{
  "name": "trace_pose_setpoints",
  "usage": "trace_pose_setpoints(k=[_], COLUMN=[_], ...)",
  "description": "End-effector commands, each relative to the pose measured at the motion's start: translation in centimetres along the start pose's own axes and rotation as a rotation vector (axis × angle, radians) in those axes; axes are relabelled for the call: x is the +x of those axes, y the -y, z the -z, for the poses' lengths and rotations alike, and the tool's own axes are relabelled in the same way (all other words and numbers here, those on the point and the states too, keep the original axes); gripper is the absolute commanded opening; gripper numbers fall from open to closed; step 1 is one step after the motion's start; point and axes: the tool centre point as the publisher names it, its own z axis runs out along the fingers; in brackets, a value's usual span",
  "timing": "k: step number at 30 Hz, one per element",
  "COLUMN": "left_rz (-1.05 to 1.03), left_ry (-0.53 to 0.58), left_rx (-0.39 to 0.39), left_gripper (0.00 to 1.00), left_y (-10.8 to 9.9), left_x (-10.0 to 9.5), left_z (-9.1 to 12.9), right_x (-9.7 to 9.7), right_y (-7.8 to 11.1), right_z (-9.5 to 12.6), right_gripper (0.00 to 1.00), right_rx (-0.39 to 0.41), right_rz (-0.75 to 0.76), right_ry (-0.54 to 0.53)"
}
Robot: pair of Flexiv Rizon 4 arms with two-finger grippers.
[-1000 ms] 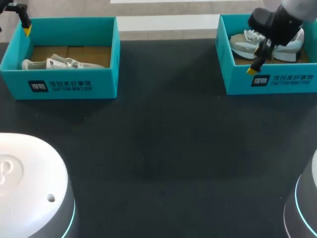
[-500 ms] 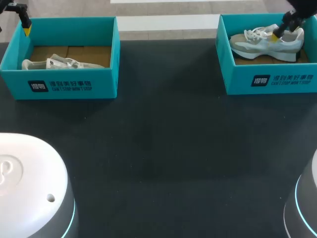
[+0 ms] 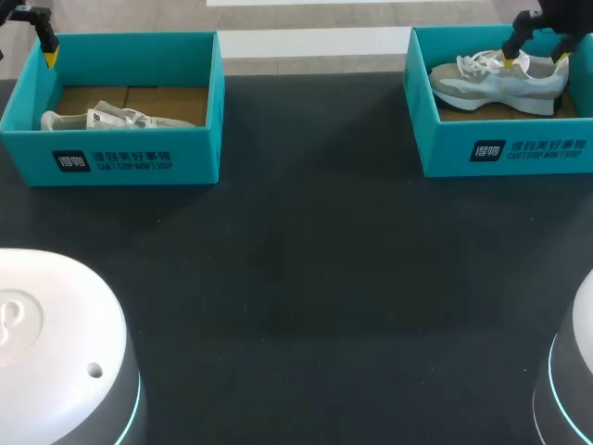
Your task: Take the shoe out of the shoebox, open the shoe tongue, remove and reinsert the insole, then place the shoe into the shoebox
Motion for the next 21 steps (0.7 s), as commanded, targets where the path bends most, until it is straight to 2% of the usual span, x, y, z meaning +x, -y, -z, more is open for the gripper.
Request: trace_pose_setpoints(k=[1, 4, 11, 13, 21], left_rz=[0.000, 0.000, 0.000, 0.000, 0.000], left_ry=[-0.002, -0.002, -0.002, -0.002, -0.002], left_rx=[0.000, 0.000, 0.000, 0.000, 0.000], left_gripper=[1.00, 1.00, 1.00, 1.00, 1.00], left_y=[0.0, 0.0, 0.0, 0.0, 0.0], left_x=[0.0, 0.0, 0.0, 0.0, 0.0], left_z=[0.0, 0.0, 0.0, 0.0, 0.0], right_x=[-0.1, -2.2, -6.9, -8.4, -11.8], right_y=[0.1, -0.9, -4.6, -5.7, -7.9], right_z=[-0.3, -2.2, -5.6, -6.6, -9.4], right_gripper=[1.00, 1.00, 1.00, 1.00, 1.00], right_rx=[0.023, 0.083, 0.077, 0.082, 0.122], right_rz=[-0.036, -0.047, -0.235, -0.236, -0.364], right_ry=[0.046, 0.153, 0.212, 0.267, 0.272])
